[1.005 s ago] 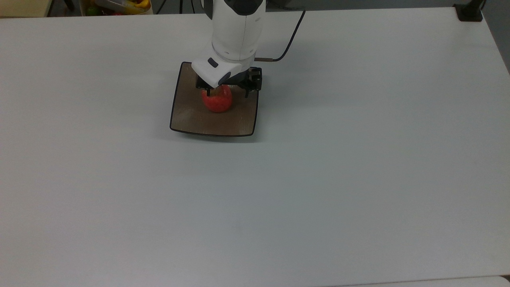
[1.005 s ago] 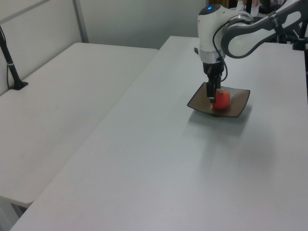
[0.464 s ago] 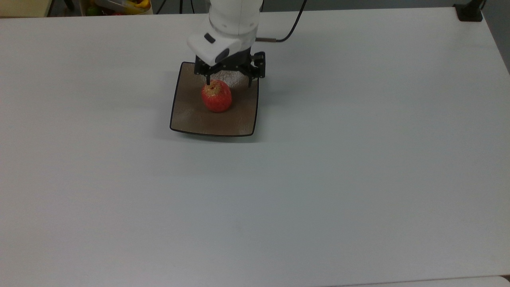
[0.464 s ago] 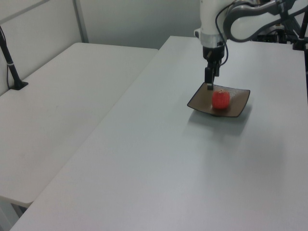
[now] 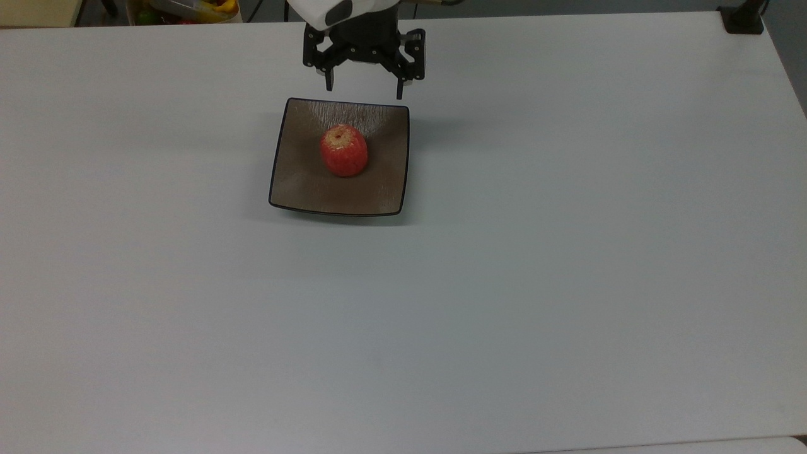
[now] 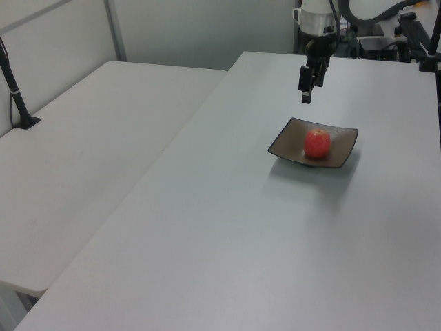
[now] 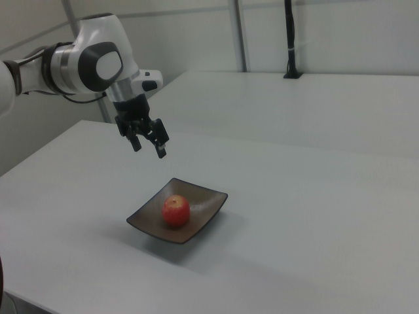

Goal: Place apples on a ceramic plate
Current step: 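Open the gripper and raise it away from the apple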

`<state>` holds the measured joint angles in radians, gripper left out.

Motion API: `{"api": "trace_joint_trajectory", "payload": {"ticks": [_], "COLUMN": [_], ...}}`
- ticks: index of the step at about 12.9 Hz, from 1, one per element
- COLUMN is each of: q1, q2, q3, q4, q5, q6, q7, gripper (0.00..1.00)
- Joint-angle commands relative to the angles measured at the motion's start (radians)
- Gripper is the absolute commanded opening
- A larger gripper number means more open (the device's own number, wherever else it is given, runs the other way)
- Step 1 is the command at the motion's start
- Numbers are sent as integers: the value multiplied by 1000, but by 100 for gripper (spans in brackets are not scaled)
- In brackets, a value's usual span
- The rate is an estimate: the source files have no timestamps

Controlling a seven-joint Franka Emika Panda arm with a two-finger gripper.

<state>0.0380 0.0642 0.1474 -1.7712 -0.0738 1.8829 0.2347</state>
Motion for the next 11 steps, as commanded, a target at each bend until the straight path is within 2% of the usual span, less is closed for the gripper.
{"api": "trace_joint_trajectory", "payload": {"ticks": [1, 5, 11], "q1": [71, 115, 92], "q2": [-64, -73, -63], "q3": [-69, -150, -151], "q4": [-79, -76, -73], "q5": [28, 32, 34], "q6": [25, 27, 21], "q7": [31, 17, -26], "gripper": [100, 100, 100]}}
